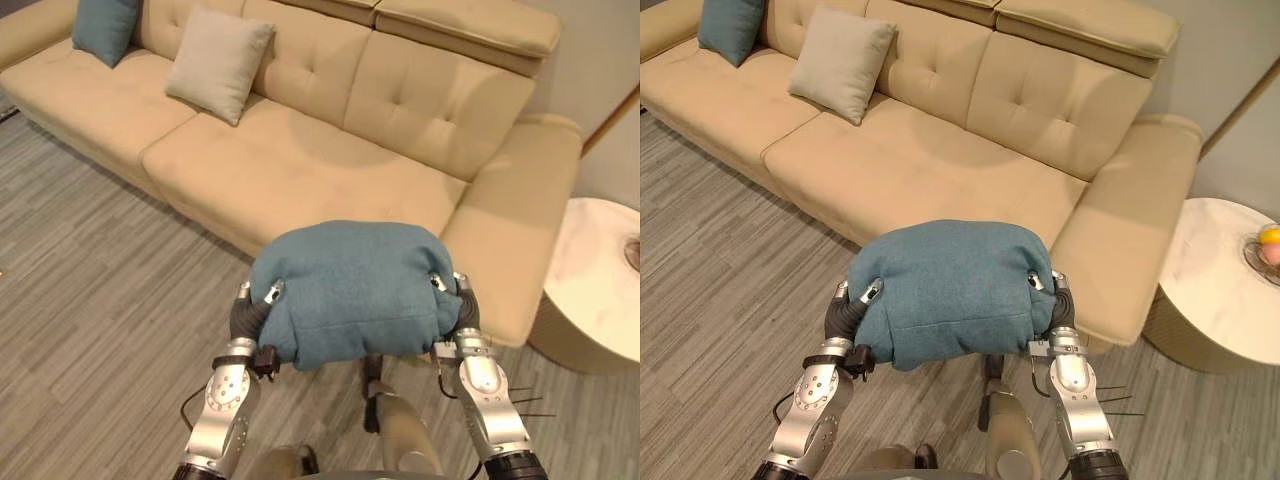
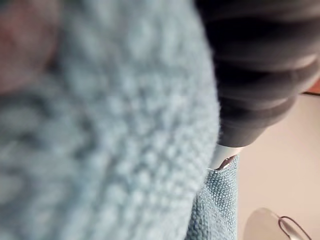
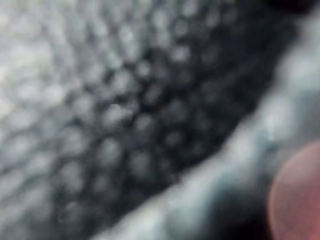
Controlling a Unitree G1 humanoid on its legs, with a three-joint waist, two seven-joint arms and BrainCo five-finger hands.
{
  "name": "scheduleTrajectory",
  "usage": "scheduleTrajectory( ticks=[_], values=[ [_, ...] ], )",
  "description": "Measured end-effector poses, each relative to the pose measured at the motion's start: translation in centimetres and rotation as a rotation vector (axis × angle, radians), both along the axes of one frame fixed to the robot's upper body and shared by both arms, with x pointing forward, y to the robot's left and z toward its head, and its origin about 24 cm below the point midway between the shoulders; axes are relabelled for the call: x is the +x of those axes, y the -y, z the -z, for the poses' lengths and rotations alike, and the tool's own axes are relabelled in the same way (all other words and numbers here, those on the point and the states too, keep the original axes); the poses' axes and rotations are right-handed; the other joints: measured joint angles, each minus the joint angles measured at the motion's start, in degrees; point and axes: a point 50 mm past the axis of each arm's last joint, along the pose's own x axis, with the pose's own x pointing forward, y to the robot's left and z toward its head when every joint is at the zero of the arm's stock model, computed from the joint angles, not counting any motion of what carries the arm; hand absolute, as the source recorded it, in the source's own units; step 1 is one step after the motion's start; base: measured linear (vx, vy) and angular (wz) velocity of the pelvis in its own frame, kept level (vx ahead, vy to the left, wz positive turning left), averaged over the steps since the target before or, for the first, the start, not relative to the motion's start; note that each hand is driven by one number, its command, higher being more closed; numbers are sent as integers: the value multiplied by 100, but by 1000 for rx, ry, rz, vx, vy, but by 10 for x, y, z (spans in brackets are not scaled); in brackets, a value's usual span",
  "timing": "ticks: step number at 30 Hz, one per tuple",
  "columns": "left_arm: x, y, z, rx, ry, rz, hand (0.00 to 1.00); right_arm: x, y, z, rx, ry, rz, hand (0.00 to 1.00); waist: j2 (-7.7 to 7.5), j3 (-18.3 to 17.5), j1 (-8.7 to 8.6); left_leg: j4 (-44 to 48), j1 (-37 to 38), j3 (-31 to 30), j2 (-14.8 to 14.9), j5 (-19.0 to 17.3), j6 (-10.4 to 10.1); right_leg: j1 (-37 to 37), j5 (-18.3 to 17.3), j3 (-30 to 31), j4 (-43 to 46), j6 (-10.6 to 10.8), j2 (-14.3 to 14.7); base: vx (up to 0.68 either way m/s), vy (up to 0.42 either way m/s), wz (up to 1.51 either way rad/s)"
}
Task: Pick up cushions and gather them together orderly.
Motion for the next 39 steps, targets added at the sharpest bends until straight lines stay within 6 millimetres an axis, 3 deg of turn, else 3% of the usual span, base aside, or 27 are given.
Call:
scheduleTrajectory(
  ticks=[1, 3, 4, 5, 6, 7, 8, 9, 10, 11, 13, 17, 18, 19, 20, 21, 22, 23, 26, 35, 39],
  values=[
    [-1, 5, 2, 1, -6, 9, 100, -7, 5, 6, 0, -28, 7, 100, 228, -119, 25, 83, 75, -63, 198, -58, -183, -90, 47, -215, 414, -37, 79, 599, -229, 33],
    [0, 7, 3, -4, -9, 10, 100, -10, 6, 9, 2, -47, 11, 100, 376, -136, 20, 1600, -442, 2, 726, 269, -816, 24, -94, -395, 772, -321, 311, 646, -261, 1],
    [-1, 7, 4, -12, -14, 4, 100, -9, 5, 8, 4, -47, 10, 100, 426, -124, 53, 2472, -743, 104, 1040, 739, -907, 209, -202, -381, 762, -421, 531, 613, -230, -51],
    [-1, 8, 6, -22, -26, -1, 100, -10, 5, 5, 2, -37, 9, 100, 442, -114, 122, 3393, -1026, 302, 1463, 825, -861, 561, -300, -332, 656, -528, 777, 623, -181, -58],
    [-2, 9, 7, -27, -34, 1, 100, -12, 5, 1, 3, -23, 13, 100, 435, -116, 167, 3740, -1097, 439, 1637, 814, -838, 809, -347, -283, 560, -579, 878, 602, -161, -65],
    [-3, 10, 8, -38, -38, -1, 100, -14, 4, -8, 4, 18, 12, 100, 420, -112, 199, 3911, -1184, 717, 1781, 726, -682, 1122, -368, -101, 405, -605, 968, 608, -124, -66],
    [-4, 10, 7, -52, -35, -8, 100, -14, 2, -24, 7, 88, 2, 100, 383, -112, 207, 3772, -1303, 1030, 1784, 562, -402, 1389, -410, 141, 196, -616, 972, 452, -76, -53],
    [-4, 10, 7, -53, -34, -9, 100, -14, 1, -26, 7, 95, 1, 100, 381, -113, 210, 3743, -1320, 1052, 1784, 547, -376, 1409, -413, 163, 179, -615, 972, 423, -54, -86],
    [-4, 10, 3, -60, -14, -8, 100, -13, -1, -42, 8, 172, -12, 100, 377, -111, 295, 3223, -1525, 1229, 1760, 407, -144, 1628, -468, 528, -13, -560, 989, 286, 7, -83],
    [-4, 10, 1, -65, -5, -9, 100, -13, -2, -46, 8, 192, -14, 100, 375, -110, 349, 2972, -1579, 1208, 1755, 379, -96, 1693, -498, 696, -32, -555, 1012, 333, 58, -129],
    [-6, 10, 0, -81, 3, -25, 100, -11, -3, -48, 8, 208, -19, 100, 356, -107, 427, 1672, -1603, 678, 1530, 404, -147, 2000, -668, 1219, -29, -473, 1024, 327, 136, -115],
    [-13, 3, 7, -85, -23, -64, 100, -3, -9, -41, 6, 180, -42, 100, 365, -121, 506, 256, -1575, -353, 1164, 605, -470, 2012, -889, 2309, 205, -214, 1077, 201, 285, -156],
    [-18, 2, 11, -89, -40, -76, 100, -1, -10, -34, 3, 151, -47, 100, 452, -175, 523, -129, -1457, -497, 1163, 786, -483, 2007, -911, 2596, 193, -69, 1181, 150, 406, -167],
    [-22, 3, 15, -95, -60, -82, 100, -1, -9, -30, -6, 131, -51, 100, 617, -273, 493, -390, -1361, -589, 1207, 1253, -474, 2000, -918, 2833, 103, 53, 1326, 145, 437, -174],
    [-24, 2, 16, -92, -69, -84, 100, -1, -10, -26, -6, 115, -52, 100, 627, -287, 500, -394, -1291, -561, 1211, 1684, -568, 2015, -923, 2950, 42, 131, 1350, 148, 460, -141],
    [-26, -2, 19, -77, -80, -86, 100, -4, -12, -20, 4, 87, -50, 100, 454, -366, 451, -429, -1232, -365, 1105, 1689, -546, 2027, -893, 3022, -67, 261, 1192, 153, 379, -103],
    [-26, -4, 18, -65, -80, -83, 100, -5, -15, -18, 25, 81, -44, 100, 283, -423, 349, -615, -1149, -156, 947, 1787, -427, 1961, -885, 2977, -116, 375, 964, 155, 320, -72],
    [-26, -4, 19, -61, -81, -81, 100, -5, -16, -18, 28, 82, -43, 100, 214, -441, 318, -763, -1055, -1, 834, 1860, -365, 1928, -872, 2976, -143, 444, 840, 151, 244, -46],
    [-26, -6, 19, -57, -83, -84, 100, -3, -18, -17, 28, 80, -53, 100, 211, -470, 363, -1106, -731, 512, 533, 1920, -294, 1920, -777, 2941, -304, 670, 488, 76, 222, -65],
    [-24, -12, 20, 11, -83, -93, 100, 5, -23, -3, 23, 20, -76, 100, 246, -513, 341, -1484, -597, 584, 579, 2016, -256, 2014, -404, 2369, -829, 512, 443, -11, 3, -10],
    [-5, -14, 24, 98, -91, -100, 100, 15, -27, 0, 10, 6, -81, 100, 254, -518, 347, -1835, -857, 378, 581, 2393, -270, 1805, -188, 2087, -1030, 460, 451, -91, -49, 27]
  ],
)
